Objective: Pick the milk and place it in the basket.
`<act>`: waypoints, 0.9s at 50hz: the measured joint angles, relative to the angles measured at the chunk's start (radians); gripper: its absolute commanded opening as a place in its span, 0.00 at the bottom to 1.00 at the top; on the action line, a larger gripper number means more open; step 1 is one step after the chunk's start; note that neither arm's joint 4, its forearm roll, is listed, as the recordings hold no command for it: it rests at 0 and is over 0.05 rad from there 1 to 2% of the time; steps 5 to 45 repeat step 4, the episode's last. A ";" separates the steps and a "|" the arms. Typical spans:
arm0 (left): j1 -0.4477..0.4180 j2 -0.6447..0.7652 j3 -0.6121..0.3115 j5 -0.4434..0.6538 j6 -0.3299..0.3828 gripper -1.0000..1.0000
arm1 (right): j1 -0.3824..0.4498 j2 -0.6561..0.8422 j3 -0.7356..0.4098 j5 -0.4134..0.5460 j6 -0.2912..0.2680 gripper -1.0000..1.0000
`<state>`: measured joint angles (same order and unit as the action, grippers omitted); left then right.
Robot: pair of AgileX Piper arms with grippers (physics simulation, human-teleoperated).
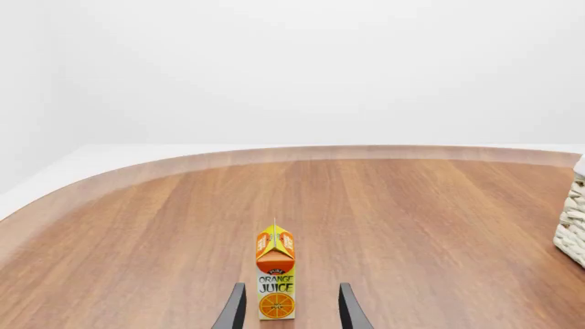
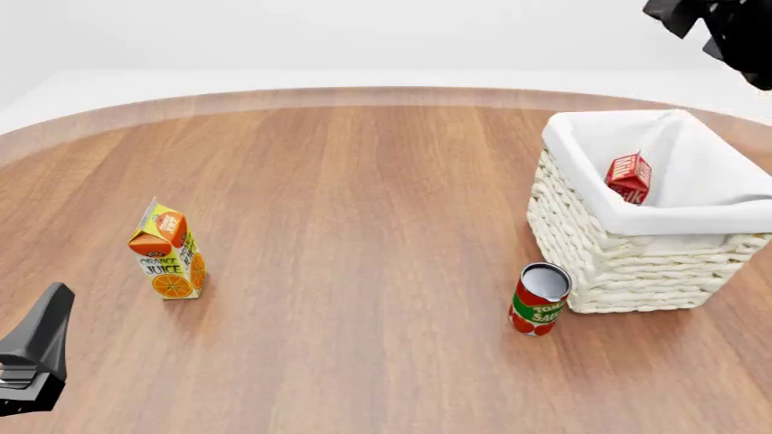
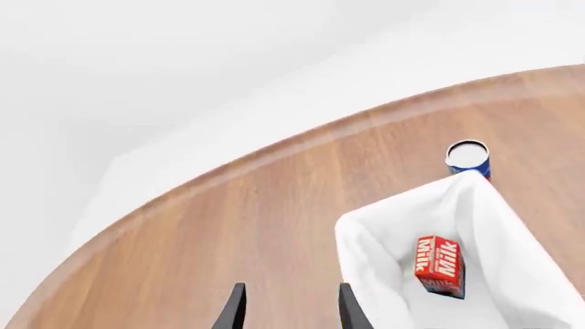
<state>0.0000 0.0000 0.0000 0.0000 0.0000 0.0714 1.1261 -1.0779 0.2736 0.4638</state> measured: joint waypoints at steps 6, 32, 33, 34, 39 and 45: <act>0.000 0.000 0.000 0.000 0.000 1.00 | 0.039 -0.063 0.017 0.007 0.013 1.00; 0.000 0.000 0.000 0.000 0.000 1.00 | 0.039 -0.063 0.017 0.007 0.013 1.00; 0.000 0.000 0.000 0.000 0.000 1.00 | 0.039 -0.063 0.017 0.007 0.013 1.00; 0.000 0.000 0.000 0.000 0.000 1.00 | 0.039 -0.063 0.017 0.007 0.013 1.00; 0.000 0.000 0.000 0.000 0.000 1.00 | 0.039 -0.063 0.017 0.007 0.013 1.00; 0.000 0.000 0.000 0.000 0.000 1.00 | 0.039 -0.063 0.017 0.007 0.013 1.00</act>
